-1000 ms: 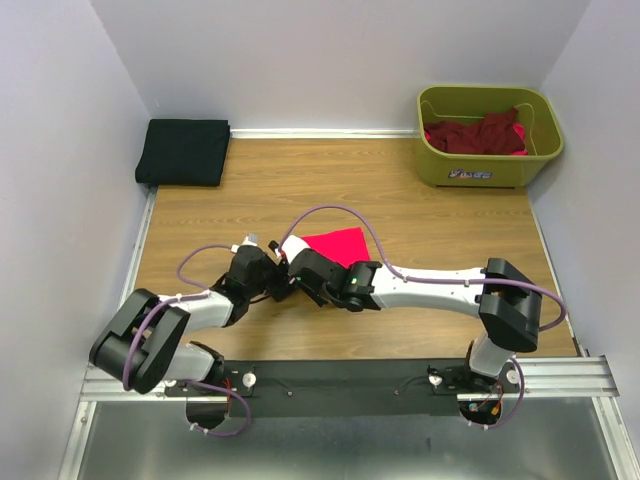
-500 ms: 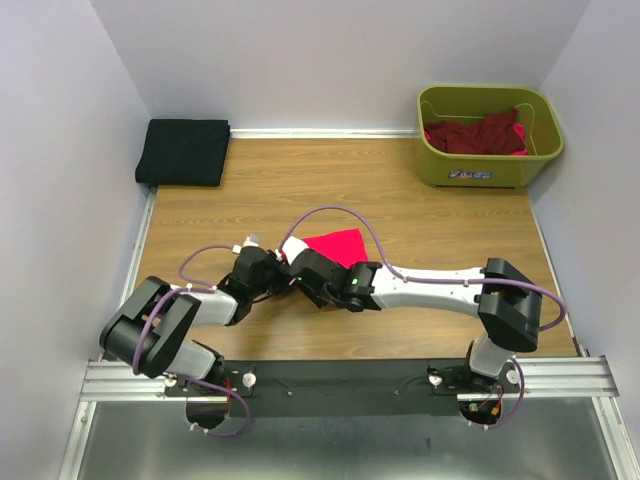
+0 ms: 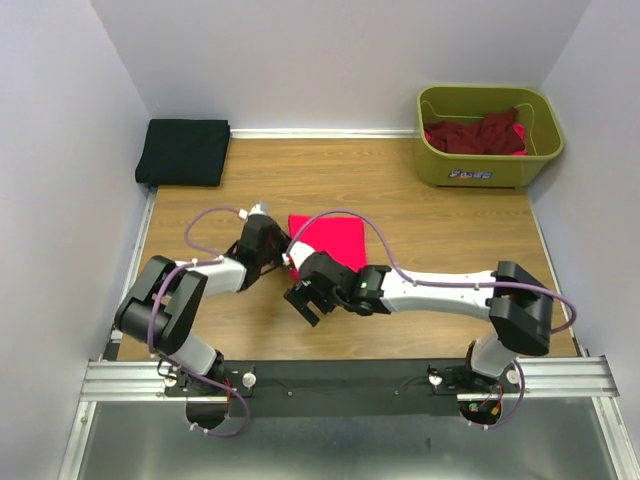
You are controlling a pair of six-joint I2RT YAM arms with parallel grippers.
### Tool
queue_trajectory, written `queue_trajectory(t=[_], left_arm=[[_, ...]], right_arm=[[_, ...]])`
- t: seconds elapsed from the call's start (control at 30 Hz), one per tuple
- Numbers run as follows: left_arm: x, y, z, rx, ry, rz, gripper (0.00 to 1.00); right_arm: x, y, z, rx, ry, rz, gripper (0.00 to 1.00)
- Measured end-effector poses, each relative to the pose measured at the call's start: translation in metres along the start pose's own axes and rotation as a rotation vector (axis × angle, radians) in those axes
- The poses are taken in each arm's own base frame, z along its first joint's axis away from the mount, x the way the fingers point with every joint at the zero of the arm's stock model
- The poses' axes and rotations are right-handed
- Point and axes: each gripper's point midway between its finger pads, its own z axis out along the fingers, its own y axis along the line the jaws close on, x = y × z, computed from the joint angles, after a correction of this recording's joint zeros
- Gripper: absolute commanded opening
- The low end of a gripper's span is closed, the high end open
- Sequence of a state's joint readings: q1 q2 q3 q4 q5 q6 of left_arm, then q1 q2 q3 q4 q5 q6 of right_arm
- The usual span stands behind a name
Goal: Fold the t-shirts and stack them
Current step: Neatly place the folded tshirt to the corner
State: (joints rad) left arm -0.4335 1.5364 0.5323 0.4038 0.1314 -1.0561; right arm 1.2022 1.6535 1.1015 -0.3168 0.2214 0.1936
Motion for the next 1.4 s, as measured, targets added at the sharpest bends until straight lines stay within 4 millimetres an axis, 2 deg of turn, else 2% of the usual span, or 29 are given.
queue_trajectory(t=[0.1,0.2,0.37,0.4,0.43,0.63,0.7,0.83,1.0,1.23,1.4], left_arm=[[-0.033,-0.007,0.011,-0.037,-0.047,0.098,0.00],[-0.075,-0.013,0.022,-0.089,-0.103,0.204,0.00],[-0.143,-0.005,0.032,-0.196,-0.179,0.362,0.00],[-0.150,-0.004,0.033,-0.209,-0.184,0.385,0.00],[-0.170,-0.003,0.036,-0.234,-0.204,0.435,0.00],[-0.246,-0.001,0.046,-0.361,-0.272,0.651,0.00],[-0.279,-0.003,0.050,-0.406,-0.311,0.715,0.00],[-0.317,0.004,0.054,-0.482,-0.330,0.810,0.00],[-0.353,0.016,0.051,-0.549,-0.335,0.888,0.00],[-0.409,0.025,0.030,-0.603,-0.357,0.958,0.00],[-0.440,0.027,0.009,-0.591,-0.376,0.979,0.00]], right_arm=[[0.008,-0.008,-0.012,0.021,0.003,0.019,1.00],[0.011,-0.024,-0.027,0.056,0.000,0.071,1.00],[0.019,-0.075,-0.056,0.175,-0.003,0.213,1.00],[0.020,-0.083,-0.059,0.194,-0.004,0.232,1.00],[0.024,-0.096,-0.066,0.231,-0.002,0.261,1.00],[0.039,-0.121,-0.078,0.306,0.041,0.303,1.00],[0.043,-0.127,-0.080,0.324,0.058,0.304,1.00],[0.046,-0.139,-0.084,0.360,0.081,0.293,1.00],[0.039,-0.151,-0.088,0.386,0.077,0.292,1.00],[0.033,-0.163,-0.089,0.409,0.095,0.294,1.00],[0.030,-0.168,-0.083,0.418,0.117,0.297,1.00]])
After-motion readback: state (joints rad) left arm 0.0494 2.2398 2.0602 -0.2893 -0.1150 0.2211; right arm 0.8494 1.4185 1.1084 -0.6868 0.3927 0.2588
